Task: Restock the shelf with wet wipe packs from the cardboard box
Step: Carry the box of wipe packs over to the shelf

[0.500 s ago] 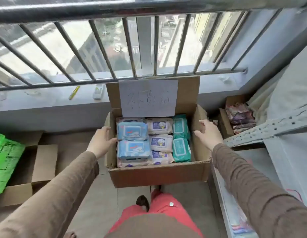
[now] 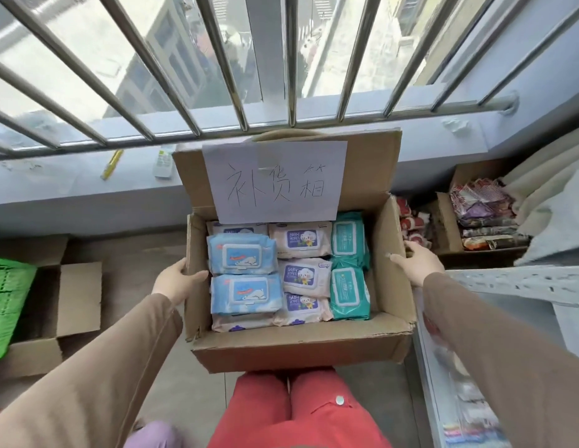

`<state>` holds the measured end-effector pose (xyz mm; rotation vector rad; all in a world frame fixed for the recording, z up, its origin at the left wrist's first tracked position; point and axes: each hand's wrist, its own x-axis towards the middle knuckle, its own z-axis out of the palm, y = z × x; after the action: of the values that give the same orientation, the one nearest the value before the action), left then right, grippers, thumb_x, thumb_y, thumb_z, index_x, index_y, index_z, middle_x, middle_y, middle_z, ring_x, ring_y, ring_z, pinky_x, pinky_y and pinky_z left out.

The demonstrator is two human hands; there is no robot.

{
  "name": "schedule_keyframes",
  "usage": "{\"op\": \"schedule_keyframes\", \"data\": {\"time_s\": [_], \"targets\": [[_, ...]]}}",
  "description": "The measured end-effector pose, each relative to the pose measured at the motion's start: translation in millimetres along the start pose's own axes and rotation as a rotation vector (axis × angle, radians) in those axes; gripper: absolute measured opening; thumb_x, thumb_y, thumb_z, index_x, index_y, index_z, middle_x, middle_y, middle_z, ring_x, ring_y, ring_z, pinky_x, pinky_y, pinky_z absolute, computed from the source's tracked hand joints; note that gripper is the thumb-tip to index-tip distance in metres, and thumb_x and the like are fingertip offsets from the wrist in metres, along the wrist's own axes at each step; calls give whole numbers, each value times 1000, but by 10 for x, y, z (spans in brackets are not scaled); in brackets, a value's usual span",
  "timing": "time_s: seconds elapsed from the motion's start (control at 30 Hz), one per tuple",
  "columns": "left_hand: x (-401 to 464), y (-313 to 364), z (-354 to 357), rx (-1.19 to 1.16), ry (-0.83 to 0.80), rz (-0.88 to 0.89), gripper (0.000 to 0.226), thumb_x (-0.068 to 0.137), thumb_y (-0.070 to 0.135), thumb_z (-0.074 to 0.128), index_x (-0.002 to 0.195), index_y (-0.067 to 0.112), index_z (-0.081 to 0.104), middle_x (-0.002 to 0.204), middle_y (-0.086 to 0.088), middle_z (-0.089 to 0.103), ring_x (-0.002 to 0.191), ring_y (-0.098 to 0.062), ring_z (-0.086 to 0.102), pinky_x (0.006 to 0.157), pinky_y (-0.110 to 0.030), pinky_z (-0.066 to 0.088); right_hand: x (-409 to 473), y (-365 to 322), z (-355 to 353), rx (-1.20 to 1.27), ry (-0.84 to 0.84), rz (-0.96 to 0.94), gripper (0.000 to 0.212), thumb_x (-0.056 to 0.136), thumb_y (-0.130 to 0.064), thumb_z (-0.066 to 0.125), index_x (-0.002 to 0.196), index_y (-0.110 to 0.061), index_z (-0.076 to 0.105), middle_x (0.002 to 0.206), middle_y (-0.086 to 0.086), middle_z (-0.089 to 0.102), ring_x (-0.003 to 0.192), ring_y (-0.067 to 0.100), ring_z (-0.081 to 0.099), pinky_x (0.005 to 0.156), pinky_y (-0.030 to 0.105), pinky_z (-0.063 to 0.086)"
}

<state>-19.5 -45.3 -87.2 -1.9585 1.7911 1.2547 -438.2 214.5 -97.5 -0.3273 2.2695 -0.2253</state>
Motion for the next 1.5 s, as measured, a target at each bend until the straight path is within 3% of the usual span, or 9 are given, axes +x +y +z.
{"op": "schedule_keyframes", "data": {"time_s": [0.1,0.23,0.47,0.67,0.83,1.1,1.23,1.37,1.5], "targets": [[164,-53,19,-41,-13,-61,26,88,36,71,105,17,72,88,2,72,75,-13,65,63,-28,50,164,3,101,-27,-4,20,68,93,-53,59,150,-19,42,148,8,51,131,32,52,109,45,42],[305,-89,9,-78,-36,-126,24,87,35,72,97,13,72,76,0,69,66,-16,60,59,-27,48,305,-36,195,-44,-3,49,57,95,-48,58,138,-11,56,134,13,62,118,35,59,100,43,48],[463,-43,141,79,-53,-202,28,89,37,69,96,10,65,86,-6,70,74,-23,66,60,-31,52,362,-79,258,-268,54,82,45,97,-42,57,118,-3,64,114,17,68,103,35,64,80,35,47],[460,-18,189,238,-16,-125,18,95,20,57,91,4,64,97,-17,69,82,-30,61,68,-33,48,294,-109,257,-306,87,102,45,98,-43,55,116,-2,65,115,18,69,105,36,65,89,39,53],[403,-92,124,325,-7,-52,22,94,23,58,88,4,66,86,-13,68,79,-33,64,71,-35,52,57,18,286,-220,130,121,43,97,-41,58,117,-4,65,116,17,68,107,37,64,90,39,51],[104,-313,33,460,-84,110,18,93,23,60,85,8,66,87,-11,71,82,-30,66,74,-35,54,-917,697,590,-132,115,266,48,98,-42,57,117,2,64,113,19,69,103,37,66,86,39,54],[-106,-452,39,559,-147,198,15,91,21,58,80,12,63,82,-7,68,77,-27,65,67,-31,51,-1640,1209,1027,-7,100,384,46,98,-39,57,116,3,62,104,18,67,101,35,65,80,35,51],[-299,-592,76,680,-210,311,14,88,21,58,83,11,66,81,-7,69,77,-27,66,66,-30,50,-2441,1723,1609,132,126,518,50,97,-40,59,122,4,60,117,20,67,106,35,64,81,34,49],[-563,-719,201,820,-283,444,17,88,23,57,91,11,68,87,-8,71,81,-28,67,74,-34,55,-3360,2143,2169,217,146,645,50,97,-43,57,122,-1,61,122,17,66,112,34,62,89,34,49]]}}
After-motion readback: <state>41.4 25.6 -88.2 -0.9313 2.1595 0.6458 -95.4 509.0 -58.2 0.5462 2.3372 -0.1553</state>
